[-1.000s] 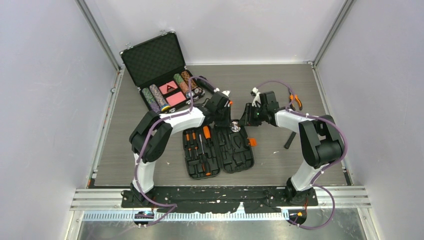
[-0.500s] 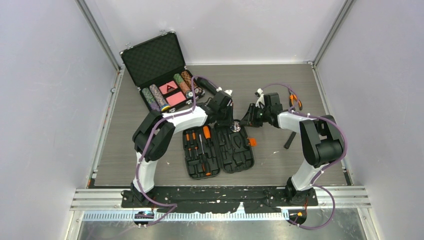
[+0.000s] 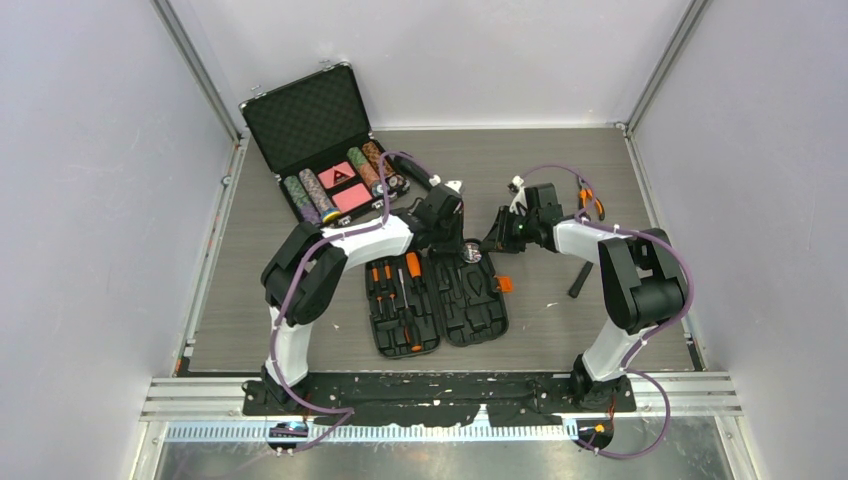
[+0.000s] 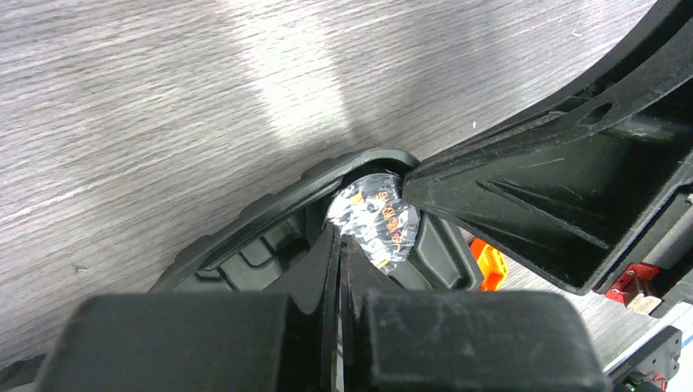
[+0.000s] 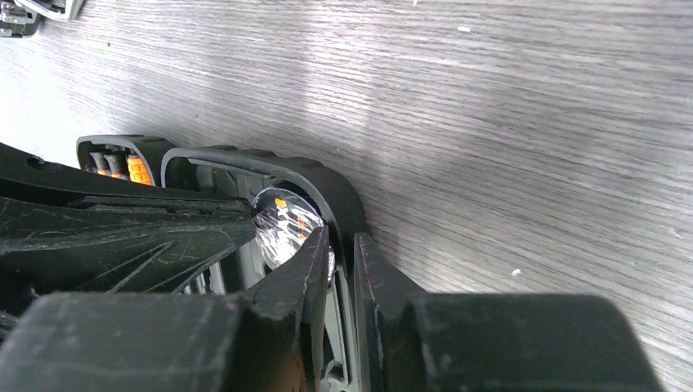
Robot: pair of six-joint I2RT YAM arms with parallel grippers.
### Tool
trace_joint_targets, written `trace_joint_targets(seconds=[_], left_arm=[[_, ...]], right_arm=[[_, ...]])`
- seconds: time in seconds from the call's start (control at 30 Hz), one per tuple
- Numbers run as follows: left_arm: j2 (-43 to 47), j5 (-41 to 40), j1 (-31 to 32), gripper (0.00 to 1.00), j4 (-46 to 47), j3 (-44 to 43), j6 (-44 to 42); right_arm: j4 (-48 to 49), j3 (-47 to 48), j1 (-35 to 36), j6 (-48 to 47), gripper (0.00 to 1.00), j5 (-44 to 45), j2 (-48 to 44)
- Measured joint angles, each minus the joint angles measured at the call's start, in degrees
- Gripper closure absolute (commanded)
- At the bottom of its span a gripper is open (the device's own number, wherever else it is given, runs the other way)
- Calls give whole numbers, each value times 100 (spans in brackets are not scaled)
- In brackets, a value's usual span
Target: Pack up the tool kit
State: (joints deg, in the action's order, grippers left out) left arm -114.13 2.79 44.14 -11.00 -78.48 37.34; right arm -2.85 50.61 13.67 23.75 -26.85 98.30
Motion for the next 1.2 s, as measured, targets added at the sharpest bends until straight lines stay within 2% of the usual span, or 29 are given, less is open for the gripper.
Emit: trace_joint_targets(seconds=[0.9, 1.2], left_arm=[[-24, -428, 162, 100, 11, 81, 258], [197, -557, 192, 100, 605, 581, 409]], right_arm=[[-162, 90, 68, -111, 80, 212, -15], [-35, -39, 214, -83, 77, 435, -144]])
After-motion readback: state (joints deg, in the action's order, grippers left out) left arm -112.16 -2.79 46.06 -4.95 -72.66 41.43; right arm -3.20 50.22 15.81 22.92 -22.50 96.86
